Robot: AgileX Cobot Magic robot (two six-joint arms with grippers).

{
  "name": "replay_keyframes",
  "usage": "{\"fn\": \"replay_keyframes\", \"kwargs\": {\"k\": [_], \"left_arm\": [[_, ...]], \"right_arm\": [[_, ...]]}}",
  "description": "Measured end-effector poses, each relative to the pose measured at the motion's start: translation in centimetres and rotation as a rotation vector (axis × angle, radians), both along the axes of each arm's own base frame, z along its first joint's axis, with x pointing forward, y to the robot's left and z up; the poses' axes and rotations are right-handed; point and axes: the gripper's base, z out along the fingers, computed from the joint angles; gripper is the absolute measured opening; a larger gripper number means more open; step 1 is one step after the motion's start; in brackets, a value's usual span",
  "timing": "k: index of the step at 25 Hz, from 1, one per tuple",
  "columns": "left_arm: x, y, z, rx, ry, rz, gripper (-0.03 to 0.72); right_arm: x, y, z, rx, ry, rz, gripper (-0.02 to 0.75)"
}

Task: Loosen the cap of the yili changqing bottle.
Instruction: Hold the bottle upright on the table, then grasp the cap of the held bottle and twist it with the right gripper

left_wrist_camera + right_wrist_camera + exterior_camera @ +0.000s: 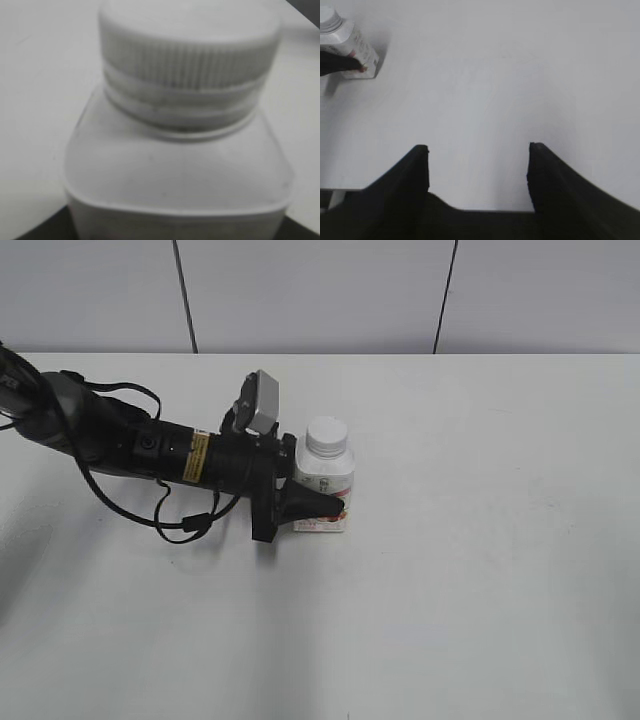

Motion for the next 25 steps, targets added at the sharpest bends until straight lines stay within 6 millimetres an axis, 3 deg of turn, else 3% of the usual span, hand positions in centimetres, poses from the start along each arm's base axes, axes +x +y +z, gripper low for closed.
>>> {"fn": "replay_keyframes", "kwargs": {"k": [5, 10, 14, 18, 20, 25], "left_arm": [[0.2, 0.5, -0.4, 0.006, 0.007, 0.011, 0.372], [0.2, 0.8, -0.9, -0.012, 0.029, 0.019, 0.37], [0.2, 0.8, -0.9, -0.012, 0.028, 0.019, 0.37], [0.2, 0.8, -0.9, -0.013, 0.027, 0.018, 0.369], [0.3, 0.8, -0.9, -0.014, 0.027, 0.019, 0.369], [0.3, 0.8, -0.9, -0.015, 0.027, 0.021, 0.368]], "right_arm": [[4.0, 0.8, 1.2, 0.111, 0.199, 0.037, 0.494], [7.9, 1.3, 4.1, 0.193, 0.272, 0.061, 0.494], [12.3, 1.4, 6.3, 0.216, 0.325, 0.063, 0.494], [17.5, 2.0, 6.4, 0.252, 0.454, 0.079, 0.494], [20.1, 3.1, 6.0, 0.259, 0.522, 0.102, 0.494], [25.5, 8.2, 4.7, 0.23, 0.663, 0.162, 0.494]]}}
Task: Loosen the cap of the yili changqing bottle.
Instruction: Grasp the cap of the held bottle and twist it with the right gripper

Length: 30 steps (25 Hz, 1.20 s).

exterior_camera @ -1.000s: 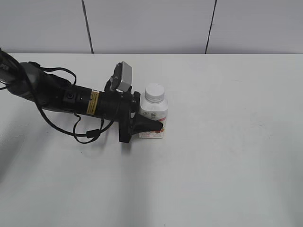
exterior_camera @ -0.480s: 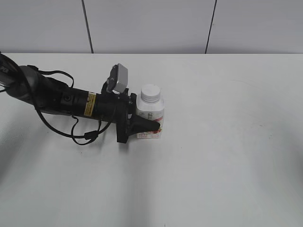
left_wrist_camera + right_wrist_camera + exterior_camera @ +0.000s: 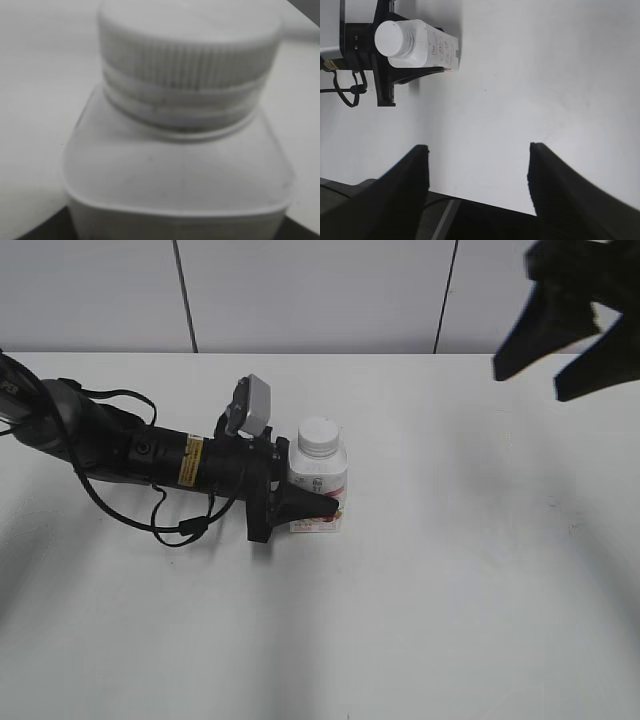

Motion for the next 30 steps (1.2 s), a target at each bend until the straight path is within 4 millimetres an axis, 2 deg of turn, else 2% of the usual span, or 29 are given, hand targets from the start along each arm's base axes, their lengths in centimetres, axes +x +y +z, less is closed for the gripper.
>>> {"fn": "replay_keyframes", "kwargs": {"k": [4, 8, 13, 16, 24, 30], "left_arm": [[0.1, 0.0, 0.0, -0.003, 0.001, 0.008, 0.368], [0.1, 0.0, 0.0, -0.004, 0.002, 0.014, 0.367], [0.2, 0.0, 0.0, -0.008, 0.005, 0.022, 0.367], [0.2, 0.0, -0.2, -0.014, 0.011, 0.027, 0.367], [0.2, 0.0, -0.2, -0.016, 0.011, 0.032, 0.367], [0.3, 0.0, -0.2, -0.013, 0.01, 0.038, 0.367]], "right_arm": [[3.6, 4.3, -1.0, -0.008, 0.102, 0.022, 0.494], [6.1, 8.2, -1.7, -0.016, 0.143, 0.051, 0.494], [8.5, 11.5, -2.9, -0.006, 0.16, 0.051, 0.494], [9.4, 13.3, -4.5, -0.015, 0.184, 0.065, 0.494], [11.0, 15.5, -8.0, -0.037, 0.196, 0.063, 0.494], [11.6, 15.8, -8.9, -0.056, 0.156, 0.055, 0.494]]}}
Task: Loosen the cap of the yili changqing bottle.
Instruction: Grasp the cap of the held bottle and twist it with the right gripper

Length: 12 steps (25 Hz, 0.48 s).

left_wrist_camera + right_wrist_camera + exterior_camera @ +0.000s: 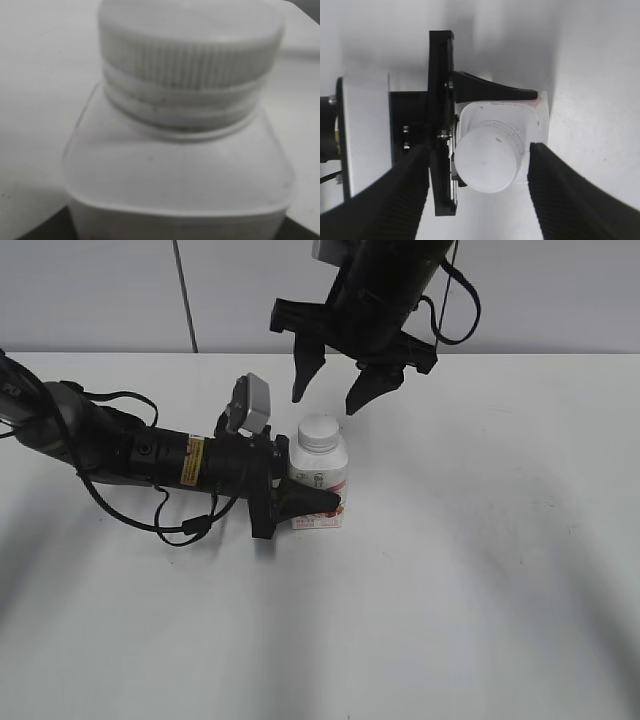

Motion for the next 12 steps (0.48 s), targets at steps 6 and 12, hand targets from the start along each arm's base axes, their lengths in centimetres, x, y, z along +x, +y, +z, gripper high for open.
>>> {"fn": "replay_keyframes", "kwargs": {"k": [6, 12], "left_arm": [[0.0, 0.0, 0.0, -0.001, 0.0, 0.001, 0.367], [0.0, 0.0, 0.0, 0.0, 0.0, 0.004, 0.367]], "right_arm": [[0.3, 0.5, -1.9, -0.026, 0.023, 0.007, 0.494], [0.1, 0.9, -2.1, -0.042, 0.018, 0.022, 0.494]]}}
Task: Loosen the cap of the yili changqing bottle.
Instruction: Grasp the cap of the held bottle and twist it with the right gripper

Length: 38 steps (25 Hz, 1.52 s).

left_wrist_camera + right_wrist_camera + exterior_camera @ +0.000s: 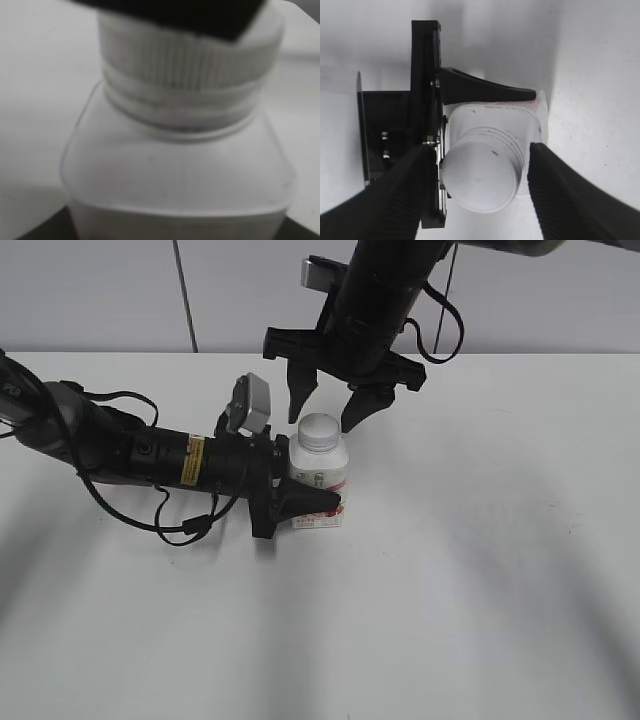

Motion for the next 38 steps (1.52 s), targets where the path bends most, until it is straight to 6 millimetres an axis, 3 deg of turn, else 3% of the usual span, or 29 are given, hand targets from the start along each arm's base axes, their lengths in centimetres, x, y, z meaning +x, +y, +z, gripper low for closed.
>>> {"fn": "replay_keyframes", "kwargs": {"k": [22, 28, 38], "left_arm": [[0.08, -0.01, 0.02, -0.003, 0.001, 0.01, 0.367], [0.1, -0.01, 0.0, -0.004, 0.002, 0.013, 0.367], [0.11, 0.0, -0.01, -0.002, -0.001, 0.013, 0.367]], "right_arm": [[-0.68, 0.76, -0.66, -0.04, 0.021, 0.032, 0.492], [-0.66, 0.67, -0.69, -0.05, 0.018, 0.035, 0.397], [-0.67, 0.62, -0.68, -0.065, -0.013, 0.126, 0.397]]}}
